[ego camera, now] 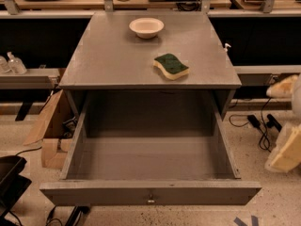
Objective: Close top drawer
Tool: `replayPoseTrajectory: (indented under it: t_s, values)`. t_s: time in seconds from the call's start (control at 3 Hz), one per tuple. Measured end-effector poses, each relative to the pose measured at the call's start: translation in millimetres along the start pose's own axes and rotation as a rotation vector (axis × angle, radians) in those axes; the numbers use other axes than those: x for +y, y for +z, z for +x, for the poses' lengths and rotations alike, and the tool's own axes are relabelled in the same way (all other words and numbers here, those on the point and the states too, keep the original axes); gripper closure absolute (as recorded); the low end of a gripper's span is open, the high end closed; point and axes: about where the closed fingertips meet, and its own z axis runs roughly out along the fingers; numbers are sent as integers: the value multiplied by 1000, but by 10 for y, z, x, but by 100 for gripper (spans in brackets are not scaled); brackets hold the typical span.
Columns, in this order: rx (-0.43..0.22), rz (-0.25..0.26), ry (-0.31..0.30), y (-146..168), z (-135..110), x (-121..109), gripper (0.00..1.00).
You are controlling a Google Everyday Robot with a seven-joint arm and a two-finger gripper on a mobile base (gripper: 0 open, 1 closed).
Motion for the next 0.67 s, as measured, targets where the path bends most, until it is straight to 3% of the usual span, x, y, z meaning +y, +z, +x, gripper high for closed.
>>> replayPoseTrajectory:
  t_s: [0.33,0.67]
  values:
    - [-18,-18,40,307,432,415,42]
    - [-85,-38,79,766,810,753,65]
